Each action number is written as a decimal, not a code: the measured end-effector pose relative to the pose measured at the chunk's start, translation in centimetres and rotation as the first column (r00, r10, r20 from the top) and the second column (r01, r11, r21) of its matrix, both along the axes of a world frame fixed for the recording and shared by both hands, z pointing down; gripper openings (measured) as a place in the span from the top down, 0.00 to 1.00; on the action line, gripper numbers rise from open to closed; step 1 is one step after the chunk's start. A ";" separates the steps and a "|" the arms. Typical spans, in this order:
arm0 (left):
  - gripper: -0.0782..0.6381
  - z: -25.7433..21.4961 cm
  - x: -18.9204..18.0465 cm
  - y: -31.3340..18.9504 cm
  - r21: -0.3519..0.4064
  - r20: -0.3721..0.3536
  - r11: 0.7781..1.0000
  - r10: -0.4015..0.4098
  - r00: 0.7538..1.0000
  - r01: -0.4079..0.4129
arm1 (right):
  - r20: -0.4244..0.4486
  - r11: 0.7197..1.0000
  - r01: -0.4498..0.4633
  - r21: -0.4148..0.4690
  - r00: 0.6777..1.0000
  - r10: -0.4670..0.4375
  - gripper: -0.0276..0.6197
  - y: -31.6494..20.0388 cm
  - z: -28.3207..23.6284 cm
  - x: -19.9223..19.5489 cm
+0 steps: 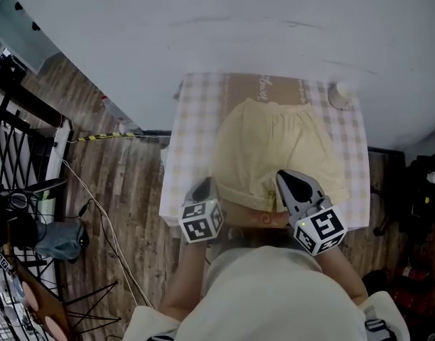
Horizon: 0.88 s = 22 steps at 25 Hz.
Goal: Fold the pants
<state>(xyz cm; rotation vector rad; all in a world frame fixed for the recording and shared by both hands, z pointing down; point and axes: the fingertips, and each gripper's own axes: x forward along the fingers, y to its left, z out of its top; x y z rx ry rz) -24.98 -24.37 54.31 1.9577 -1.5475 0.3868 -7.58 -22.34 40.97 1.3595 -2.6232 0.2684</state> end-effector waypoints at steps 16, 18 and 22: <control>0.87 -5.4 13.5 0.4 0.095 -0.030 0.995 0.003 1.000 0.000 | 0.041 1.000 -0.009 0.004 0.999 0.009 0.96 0.8 -0.5 12.9; 0.87 -5.9 15.4 0.4 0.108 -0.030 0.994 0.009 1.000 -0.005 | 0.046 1.000 -0.004 0.007 0.999 0.004 0.96 0.9 -0.5 14.2; 0.87 -6.3 19.1 0.7 0.121 -0.030 0.992 0.025 0.999 -0.022 | 0.052 1.000 0.004 0.012 0.999 -0.005 0.96 1.5 -0.6 16.9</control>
